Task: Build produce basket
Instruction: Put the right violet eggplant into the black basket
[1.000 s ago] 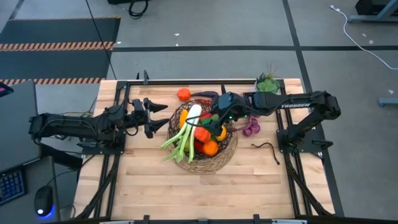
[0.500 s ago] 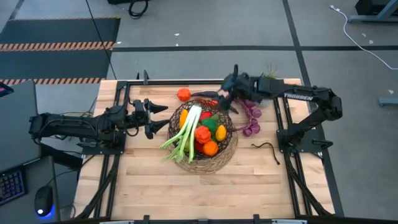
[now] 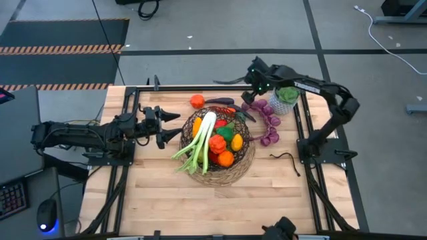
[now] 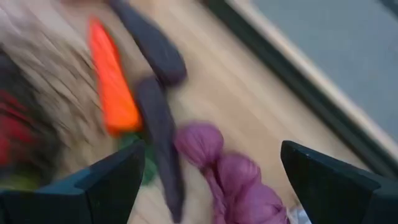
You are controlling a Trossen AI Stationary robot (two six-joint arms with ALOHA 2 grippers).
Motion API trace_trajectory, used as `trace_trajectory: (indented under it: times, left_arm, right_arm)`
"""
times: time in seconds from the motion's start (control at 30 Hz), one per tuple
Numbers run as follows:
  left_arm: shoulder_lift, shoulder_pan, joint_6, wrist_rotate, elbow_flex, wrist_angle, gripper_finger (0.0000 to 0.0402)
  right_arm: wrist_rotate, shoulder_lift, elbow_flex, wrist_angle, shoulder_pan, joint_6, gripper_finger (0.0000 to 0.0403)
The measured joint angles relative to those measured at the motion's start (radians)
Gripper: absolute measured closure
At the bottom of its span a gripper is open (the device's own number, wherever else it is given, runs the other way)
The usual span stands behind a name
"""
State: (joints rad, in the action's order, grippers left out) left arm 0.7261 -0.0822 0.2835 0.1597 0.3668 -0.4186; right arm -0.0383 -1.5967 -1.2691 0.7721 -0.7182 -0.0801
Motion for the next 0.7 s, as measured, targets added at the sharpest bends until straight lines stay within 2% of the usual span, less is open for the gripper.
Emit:
trace_trajectory:
  times: [0.57, 0.7]
  left_arm:
    - [0.000, 0.000, 0.008, 0.001, 0.000, 0.053, 0.0047]
    - [0.000, 0.000, 0.027, 0.001, 0.000, 0.060, 0.0047]
  right_arm:
    - [-0.040, -0.262, 0.007, -0.091, 0.059, 0.115, 0.0026]
    - [-0.009, -0.304, 0.007, -0.105, 0.061, 0.134, 0.0027]
